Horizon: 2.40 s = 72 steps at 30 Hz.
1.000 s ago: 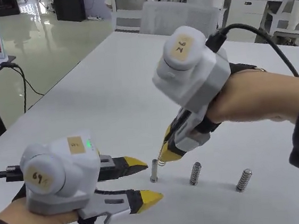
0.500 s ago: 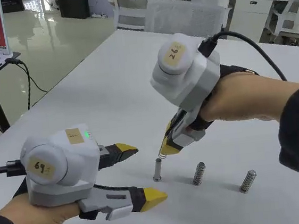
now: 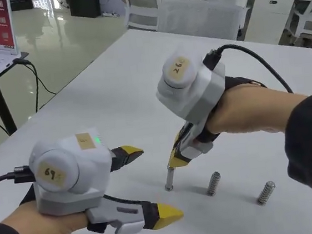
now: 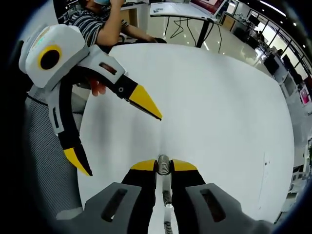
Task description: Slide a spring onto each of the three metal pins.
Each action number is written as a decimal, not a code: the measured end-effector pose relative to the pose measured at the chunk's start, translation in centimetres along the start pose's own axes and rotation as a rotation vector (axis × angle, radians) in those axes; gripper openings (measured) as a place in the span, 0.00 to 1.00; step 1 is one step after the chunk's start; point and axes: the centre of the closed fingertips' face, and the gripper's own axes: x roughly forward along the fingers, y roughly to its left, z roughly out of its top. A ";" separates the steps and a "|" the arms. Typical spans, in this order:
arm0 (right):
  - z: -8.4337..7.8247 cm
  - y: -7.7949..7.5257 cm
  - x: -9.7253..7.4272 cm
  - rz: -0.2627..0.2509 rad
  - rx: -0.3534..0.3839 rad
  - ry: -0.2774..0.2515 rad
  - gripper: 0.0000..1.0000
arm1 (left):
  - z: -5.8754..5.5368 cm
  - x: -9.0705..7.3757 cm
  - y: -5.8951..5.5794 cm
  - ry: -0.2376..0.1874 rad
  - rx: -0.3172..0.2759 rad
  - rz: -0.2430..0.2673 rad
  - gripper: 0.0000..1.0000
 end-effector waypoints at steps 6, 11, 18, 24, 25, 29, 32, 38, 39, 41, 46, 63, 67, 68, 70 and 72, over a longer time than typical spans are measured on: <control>-0.2 0.0 0.6 0.012 0.006 0.014 0.08 | -0.1 -0.1 0.1 0.004 -0.007 0.003 0.75; -0.5 0.1 1.4 0.019 0.008 0.031 0.08 | -0.1 -0.1 0.1 0.004 -0.007 0.002 0.75; -0.9 0.2 2.4 0.016 0.011 0.053 0.08 | -0.2 -0.1 0.1 0.005 -0.007 0.001 0.74; -1.2 0.2 3.3 0.018 0.014 0.067 0.08 | -0.2 -0.1 0.1 0.005 -0.009 0.002 0.74; -1.3 0.2 3.4 0.020 0.015 0.069 0.08 | -0.2 -0.1 0.1 0.006 -0.008 0.002 0.74; -1.5 0.3 4.2 0.025 0.019 0.079 0.08 | -0.2 -0.1 0.1 0.007 -0.008 0.003 0.73; -1.7 0.4 4.6 0.029 0.021 0.086 0.08 | -0.2 -0.1 0.2 0.007 -0.009 0.003 0.73; -2.4 0.6 5.5 0.040 0.030 0.101 0.08 | -0.3 -0.1 0.1 0.012 -0.009 0.003 0.73; -2.4 0.6 5.5 0.040 0.031 0.100 0.08 | -0.4 -0.1 0.2 0.012 -0.009 0.003 0.73; -2.2 0.6 5.4 0.043 0.041 0.090 0.08 | -0.3 -0.1 0.2 0.011 -0.009 0.004 0.73; -2.3 0.4 5.5 0.040 0.034 0.085 0.09 | -0.4 -0.1 0.2 0.013 -0.008 0.003 0.73; -3.4 -1.4 3.1 -0.016 0.077 0.014 0.32 | -0.6 0.1 -0.1 0.026 -0.002 -0.008 0.72; -4.0 -1.5 2.4 -0.018 0.096 -0.004 0.36 | -0.6 0.1 -0.1 0.028 -0.001 -0.009 0.72; -4.3 -1.6 2.2 -0.024 0.099 -0.010 0.37 | -0.6 0.2 -0.1 0.028 0.000 -0.009 0.72; -4.7 -1.9 1.8 -0.039 0.105 -0.021 0.40 | -0.7 0.2 -0.2 0.032 0.001 -0.010 0.73; -5.2 -2.1 1.3 -0.045 0.126 -0.037 0.42 | -0.8 0.3 -0.2 0.035 0.001 -0.013 0.73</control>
